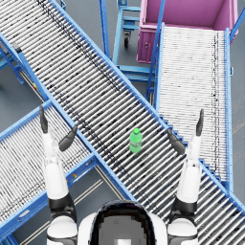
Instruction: Pick up the oil and place it on the left assembly line, put the cola on the right, and keep Sprite still
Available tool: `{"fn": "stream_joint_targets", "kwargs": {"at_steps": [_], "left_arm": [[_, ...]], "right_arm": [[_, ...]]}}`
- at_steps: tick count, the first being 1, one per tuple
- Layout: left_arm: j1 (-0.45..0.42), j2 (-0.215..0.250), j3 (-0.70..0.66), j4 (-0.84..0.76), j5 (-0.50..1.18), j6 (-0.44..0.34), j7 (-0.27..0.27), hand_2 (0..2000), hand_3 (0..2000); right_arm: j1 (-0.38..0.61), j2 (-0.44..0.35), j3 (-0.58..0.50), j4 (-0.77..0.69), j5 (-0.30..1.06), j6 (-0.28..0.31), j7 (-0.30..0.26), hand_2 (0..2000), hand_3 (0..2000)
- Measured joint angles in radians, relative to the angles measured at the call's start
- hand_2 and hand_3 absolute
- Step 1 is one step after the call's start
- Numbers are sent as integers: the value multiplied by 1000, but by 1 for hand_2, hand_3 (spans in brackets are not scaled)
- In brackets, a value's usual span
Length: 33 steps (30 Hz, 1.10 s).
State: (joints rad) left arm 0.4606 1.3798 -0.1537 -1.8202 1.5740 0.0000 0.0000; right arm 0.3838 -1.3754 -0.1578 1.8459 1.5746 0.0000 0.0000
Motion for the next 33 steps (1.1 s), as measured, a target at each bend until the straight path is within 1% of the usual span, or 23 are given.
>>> {"fn": "stream_joint_targets", "kwargs": {"at_steps": [22,26,33], "left_arm": [[8,-1,22,2,-7,1,1,0,0],[-18,-19,59,5,-70,12,12,0,0],[-68,-67,152,11,-227,40,40,0,0]], "right_arm": [[12,2,-4,-7,-7,1,-1,0,0],[-5,19,37,-13,-70,12,-12,0,0],[-34,66,138,-25,-227,40,-40,0,0]]}}
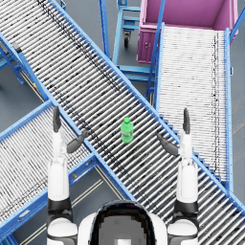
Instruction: Pick up the oil and place it on the left assembly line, put the cola on the right, and keep Sprite still
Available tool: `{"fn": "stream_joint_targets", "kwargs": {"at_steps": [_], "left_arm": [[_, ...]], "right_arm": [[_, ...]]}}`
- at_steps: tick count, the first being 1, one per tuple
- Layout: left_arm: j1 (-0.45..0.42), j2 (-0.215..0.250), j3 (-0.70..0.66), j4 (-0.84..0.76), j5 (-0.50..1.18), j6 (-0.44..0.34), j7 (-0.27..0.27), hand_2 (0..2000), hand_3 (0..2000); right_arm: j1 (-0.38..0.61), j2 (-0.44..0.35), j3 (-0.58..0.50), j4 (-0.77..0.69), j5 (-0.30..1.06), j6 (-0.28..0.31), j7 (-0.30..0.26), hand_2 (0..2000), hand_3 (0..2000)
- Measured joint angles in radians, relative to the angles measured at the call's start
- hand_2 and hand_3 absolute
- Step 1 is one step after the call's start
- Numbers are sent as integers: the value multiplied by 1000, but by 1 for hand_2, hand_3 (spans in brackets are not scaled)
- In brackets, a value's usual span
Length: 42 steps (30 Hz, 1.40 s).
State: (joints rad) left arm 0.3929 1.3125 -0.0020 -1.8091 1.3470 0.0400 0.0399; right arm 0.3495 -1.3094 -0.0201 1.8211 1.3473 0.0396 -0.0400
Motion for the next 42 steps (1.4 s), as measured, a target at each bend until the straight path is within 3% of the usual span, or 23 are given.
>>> {"fn": "stream_joint_targets", "kwargs": {"at_steps": [13,42], "left_arm": [[-95,-98,187,12,-319,56,56,0,0],[-103,-106,204,13,-347,61,61,0,0]], "right_arm": [[-55,95,204,-23,-319,55,-56,0,0],[-60,103,222,-25,-347,60,-61,0,0]]}}
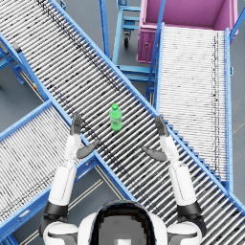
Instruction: Pick up the oil and place it on the left assembly line, put the cola on the right, and keep Sprite still
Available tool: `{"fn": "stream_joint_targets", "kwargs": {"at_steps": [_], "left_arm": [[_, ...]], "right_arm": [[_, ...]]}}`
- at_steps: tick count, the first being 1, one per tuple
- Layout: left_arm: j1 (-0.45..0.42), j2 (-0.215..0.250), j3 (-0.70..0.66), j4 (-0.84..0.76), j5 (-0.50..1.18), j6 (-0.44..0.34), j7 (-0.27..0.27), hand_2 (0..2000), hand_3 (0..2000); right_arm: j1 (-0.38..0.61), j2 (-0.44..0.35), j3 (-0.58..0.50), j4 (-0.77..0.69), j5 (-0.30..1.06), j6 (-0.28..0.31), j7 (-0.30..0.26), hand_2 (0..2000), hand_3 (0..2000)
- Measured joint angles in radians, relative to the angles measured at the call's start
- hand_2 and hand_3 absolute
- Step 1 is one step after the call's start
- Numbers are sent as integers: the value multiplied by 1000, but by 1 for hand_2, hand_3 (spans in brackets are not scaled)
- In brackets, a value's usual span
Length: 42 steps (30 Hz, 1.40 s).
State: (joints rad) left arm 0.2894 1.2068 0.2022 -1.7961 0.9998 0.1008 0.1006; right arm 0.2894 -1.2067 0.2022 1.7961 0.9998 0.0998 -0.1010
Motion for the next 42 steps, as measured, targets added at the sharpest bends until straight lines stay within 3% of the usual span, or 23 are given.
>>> {"fn": "stream_joint_targets", "kwargs": {"at_steps": [42], "left_arm": [[0,0,0,0,0,0,0,0,0]], "right_arm": [[0,0,0,0,0,0,0,0,0]]}}
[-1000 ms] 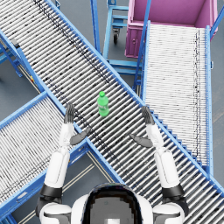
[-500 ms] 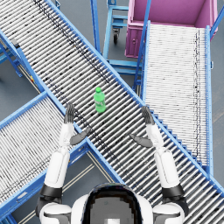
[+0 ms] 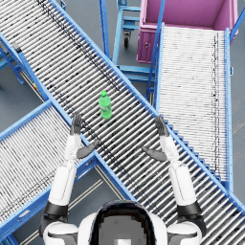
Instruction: Pick up the oil and place it on the left assembly line, put the cola on the right, and keep Sprite still
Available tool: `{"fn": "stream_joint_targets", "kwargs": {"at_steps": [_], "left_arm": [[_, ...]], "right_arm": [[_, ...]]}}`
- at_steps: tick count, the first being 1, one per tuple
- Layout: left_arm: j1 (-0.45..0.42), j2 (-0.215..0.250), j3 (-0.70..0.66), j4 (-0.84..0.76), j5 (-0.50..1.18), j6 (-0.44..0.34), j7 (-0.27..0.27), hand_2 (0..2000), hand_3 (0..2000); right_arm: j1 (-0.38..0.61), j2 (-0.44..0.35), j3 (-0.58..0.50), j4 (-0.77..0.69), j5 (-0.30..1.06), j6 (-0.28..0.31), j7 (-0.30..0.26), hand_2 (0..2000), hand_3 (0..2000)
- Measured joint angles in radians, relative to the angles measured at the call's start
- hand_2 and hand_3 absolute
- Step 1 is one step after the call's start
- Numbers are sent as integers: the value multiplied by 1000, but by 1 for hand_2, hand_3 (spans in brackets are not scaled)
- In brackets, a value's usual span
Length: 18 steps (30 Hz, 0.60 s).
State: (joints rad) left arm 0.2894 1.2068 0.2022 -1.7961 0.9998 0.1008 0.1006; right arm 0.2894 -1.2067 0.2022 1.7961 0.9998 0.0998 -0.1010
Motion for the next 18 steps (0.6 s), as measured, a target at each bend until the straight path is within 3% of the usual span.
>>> {"fn": "stream_joint_targets", "kwargs": {"at_steps": [18], "left_arm": [[0,0,0,0,0,0,0,0,0]], "right_arm": [[0,0,0,0,0,0,0,0,0]]}}
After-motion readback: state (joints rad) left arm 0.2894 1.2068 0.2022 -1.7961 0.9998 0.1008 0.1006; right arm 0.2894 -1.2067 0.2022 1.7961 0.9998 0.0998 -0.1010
